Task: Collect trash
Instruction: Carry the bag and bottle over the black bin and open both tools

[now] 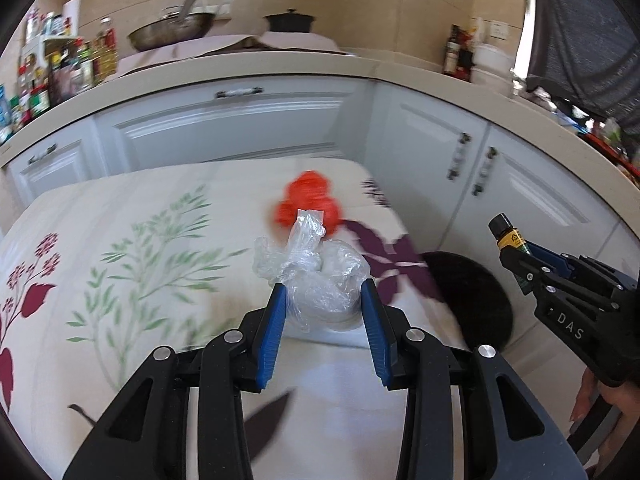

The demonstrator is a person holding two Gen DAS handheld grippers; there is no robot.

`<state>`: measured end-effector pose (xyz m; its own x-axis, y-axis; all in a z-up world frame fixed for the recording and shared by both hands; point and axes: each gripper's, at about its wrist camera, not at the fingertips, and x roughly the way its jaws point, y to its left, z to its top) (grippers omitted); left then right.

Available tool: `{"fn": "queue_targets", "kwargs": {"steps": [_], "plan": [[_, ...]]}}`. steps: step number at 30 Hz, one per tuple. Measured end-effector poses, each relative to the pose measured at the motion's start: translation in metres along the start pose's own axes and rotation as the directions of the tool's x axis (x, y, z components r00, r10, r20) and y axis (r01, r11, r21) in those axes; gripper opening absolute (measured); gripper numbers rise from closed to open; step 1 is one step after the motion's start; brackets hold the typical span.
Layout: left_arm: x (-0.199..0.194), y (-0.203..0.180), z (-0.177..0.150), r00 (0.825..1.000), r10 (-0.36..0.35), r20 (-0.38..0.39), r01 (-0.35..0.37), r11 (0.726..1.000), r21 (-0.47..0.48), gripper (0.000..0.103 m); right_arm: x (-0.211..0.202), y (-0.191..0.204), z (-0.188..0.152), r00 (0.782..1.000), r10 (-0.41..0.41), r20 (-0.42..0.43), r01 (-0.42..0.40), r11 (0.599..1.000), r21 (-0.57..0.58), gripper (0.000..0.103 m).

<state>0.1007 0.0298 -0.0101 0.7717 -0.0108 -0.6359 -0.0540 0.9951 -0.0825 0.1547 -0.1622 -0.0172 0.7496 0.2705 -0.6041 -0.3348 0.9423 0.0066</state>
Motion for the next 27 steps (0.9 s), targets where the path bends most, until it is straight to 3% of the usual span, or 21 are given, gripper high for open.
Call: {"fn": "queue_targets", "kwargs": {"steps": [11, 27], "plan": [[0.014, -0.076, 0.011, 0.995, -0.101, 0.007, 0.1, 0.991, 0.089, 0.039, -0.021, -0.057, -0.016, 0.995, -0.095, 0.021, 0.093, 0.992, 0.09, 0.023], [0.06, -0.148, 0.031, 0.991, -0.135, -0.008, 0.135, 0.978, 0.161, 0.039, -0.002, -0.115, -0.013, 0.985, -0.171, 0.027, 0.164, 0.973, 0.16, 0.023]]}}
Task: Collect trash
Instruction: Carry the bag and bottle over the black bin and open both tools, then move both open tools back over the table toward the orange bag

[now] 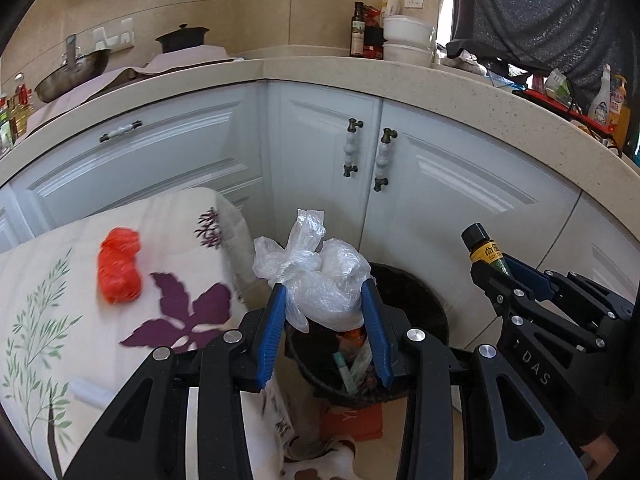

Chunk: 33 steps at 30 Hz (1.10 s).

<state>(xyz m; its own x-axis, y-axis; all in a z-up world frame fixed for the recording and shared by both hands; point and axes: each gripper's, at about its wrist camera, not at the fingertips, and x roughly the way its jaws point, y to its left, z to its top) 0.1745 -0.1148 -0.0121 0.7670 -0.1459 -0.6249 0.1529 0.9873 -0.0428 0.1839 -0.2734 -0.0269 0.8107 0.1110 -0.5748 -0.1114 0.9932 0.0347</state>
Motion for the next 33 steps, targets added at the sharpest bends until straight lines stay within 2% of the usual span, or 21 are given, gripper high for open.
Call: {"fn": "queue_targets", "kwargs": {"steps": [2, 3, 4, 6, 8, 16, 27, 33], "plan": [[0.009, -0.003, 0.004, 1.0, -0.005, -0.004, 0.005, 1.0, -0.005, 0.04, 0.006, -0.006, 0.003, 1.0, -0.009, 0.006, 0.009, 1.0, 0.016, 0.024], [0.013, -0.004, 0.006, 1.0, -0.005, -0.008, 0.005, 1.0, -0.007, 0.042, 0.009, -0.009, 0.004, 1.0, -0.012, 0.007, 0.012, 1.0, 0.023, 0.027], [0.016, -0.006, 0.007, 1.0, 0.0, -0.01, 0.0, 1.0, -0.007, 0.043, 0.012, -0.01, 0.005, 1.0, -0.018, 0.006, 0.018, 0.999, 0.028, 0.036], [0.019, -0.007, 0.008, 1.0, 0.009, -0.009, -0.009, 1.0, -0.007, 0.048, 0.015, -0.013, 0.006, 1.0, -0.029, 0.009, 0.028, 0.999, 0.039, 0.04], [0.018, -0.005, 0.009, 1.0, 0.009, -0.008, -0.009, 1.0, -0.009, 0.055, 0.017, -0.014, 0.007, 1.0, -0.028, 0.007, 0.028, 0.999, 0.042, 0.04], [0.0, 0.017, 0.007, 1.0, 0.03, -0.002, -0.03, 0.999, -0.043, 0.06, 0.01, 0.01, 0.008, 1.0, 0.02, 0.013, -0.021, 1.0, 0.018, 0.04], [-0.045, 0.081, -0.015, 0.993, 0.118, 0.007, -0.116, 0.985, -0.124, 0.06, -0.011, 0.085, 0.005, 0.985, 0.175, 0.015, -0.173, 0.982, -0.075, 0.04], [-0.067, 0.124, -0.033, 0.982, 0.187, -0.002, -0.184, 0.965, -0.185, 0.06, -0.019, 0.125, 0.003, 0.969, 0.247, 0.002, -0.244, 0.961, -0.13, 0.04]]}}
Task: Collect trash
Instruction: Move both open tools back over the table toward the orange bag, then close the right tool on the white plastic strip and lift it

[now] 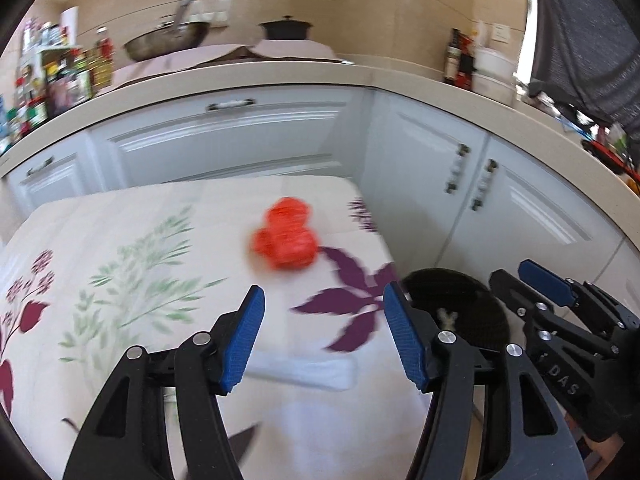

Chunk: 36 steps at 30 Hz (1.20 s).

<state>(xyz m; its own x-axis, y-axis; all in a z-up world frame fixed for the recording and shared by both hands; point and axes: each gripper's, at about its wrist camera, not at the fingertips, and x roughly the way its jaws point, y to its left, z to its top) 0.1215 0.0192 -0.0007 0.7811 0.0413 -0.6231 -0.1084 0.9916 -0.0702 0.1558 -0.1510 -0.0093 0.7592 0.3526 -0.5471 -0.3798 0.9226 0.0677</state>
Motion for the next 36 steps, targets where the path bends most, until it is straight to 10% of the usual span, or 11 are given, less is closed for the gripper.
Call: {"fn": "queue_targets", "kwargs": {"steps": [36], "plan": [[-0.017, 0.128, -0.047, 0.986, 0.151, -0.074, -0.162, 0.972, -0.171, 0.06, 0.058, 0.12, -0.021, 0.934, 0.204, -0.292, -0.279, 0.929, -0.244, 0.044]]}}
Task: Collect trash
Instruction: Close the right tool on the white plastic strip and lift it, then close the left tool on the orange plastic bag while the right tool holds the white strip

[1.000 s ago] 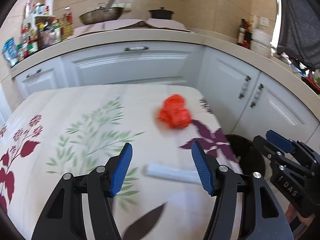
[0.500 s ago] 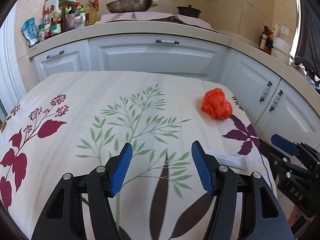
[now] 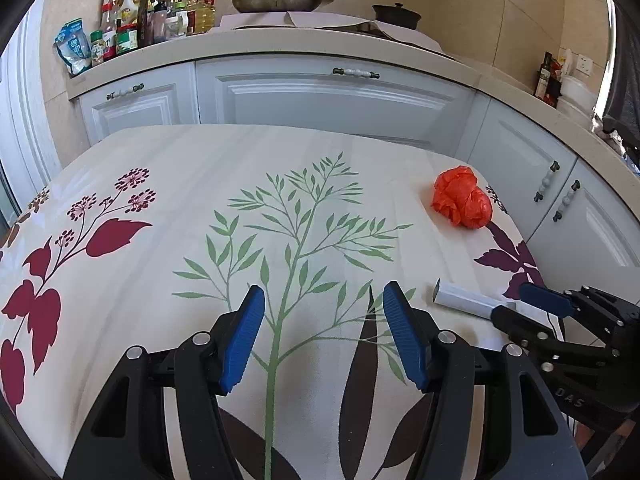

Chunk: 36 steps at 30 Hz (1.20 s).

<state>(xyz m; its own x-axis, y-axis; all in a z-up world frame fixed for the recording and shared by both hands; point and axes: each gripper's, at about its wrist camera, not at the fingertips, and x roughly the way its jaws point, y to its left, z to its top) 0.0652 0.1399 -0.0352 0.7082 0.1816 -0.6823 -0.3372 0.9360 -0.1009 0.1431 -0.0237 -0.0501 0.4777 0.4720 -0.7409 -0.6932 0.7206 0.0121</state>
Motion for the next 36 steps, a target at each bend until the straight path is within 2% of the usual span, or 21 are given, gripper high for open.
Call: {"fn": "queue_targets", "kwargs": {"steps": [7, 8, 10, 11, 16, 19, 27, 36], "plan": [[0.001, 0.002, 0.0, 1.0, 0.002, -0.002, -0.002, 1.0, -0.001, 0.06, 0.015, 0.007, 0.002, 0.998, -0.005, -0.059, 0.003, 0.999, -0.046, 0.042], [0.001, 0.002, 0.0, 1.0, 0.002, -0.003, -0.002, 1.0, -0.001, 0.06, 0.016, 0.008, 0.002, 0.998, 0.002, -0.06, -0.005, 0.999, -0.05, 0.039], [0.001, 0.003, 0.0, 1.0, 0.003, -0.004, -0.003, 1.0, -0.004, 0.06, 0.015, 0.009, 0.001, 0.998, 0.001, -0.059, -0.005, 0.998, -0.056, 0.022], [0.002, 0.003, 0.0, 1.0, 0.003, -0.005, -0.003, 1.0, -0.005, 0.06, 0.015, 0.01, 0.001, 0.998, 0.004, -0.059, -0.007, 0.998, -0.057, 0.017], [0.002, 0.002, 0.001, 1.0, -0.001, -0.003, 0.001, 1.0, -0.004, 0.06, 0.011, 0.011, -0.001, 0.999, 0.005, -0.047, -0.008, 0.999, -0.045, 0.016], [0.002, -0.004, 0.003, 1.0, -0.009, 0.0, 0.009, 1.0, 0.003, 0.06, 0.001, 0.008, -0.001, 1.0, 0.003, -0.007, -0.003, 1.0, -0.02, 0.016], [0.007, -0.036, 0.014, 0.997, -0.073, -0.003, 0.073, 0.997, 0.039, 0.06, -0.032, -0.023, 0.005, 0.99, -0.085, 0.116, 0.075, 0.993, 0.088, 0.016], [0.028, -0.081, 0.039, 0.99, -0.138, -0.013, 0.139, 0.988, 0.071, 0.062, -0.035, -0.059, 0.016, 0.974, -0.159, 0.159, 0.133, 0.978, 0.162, 0.016]]}}
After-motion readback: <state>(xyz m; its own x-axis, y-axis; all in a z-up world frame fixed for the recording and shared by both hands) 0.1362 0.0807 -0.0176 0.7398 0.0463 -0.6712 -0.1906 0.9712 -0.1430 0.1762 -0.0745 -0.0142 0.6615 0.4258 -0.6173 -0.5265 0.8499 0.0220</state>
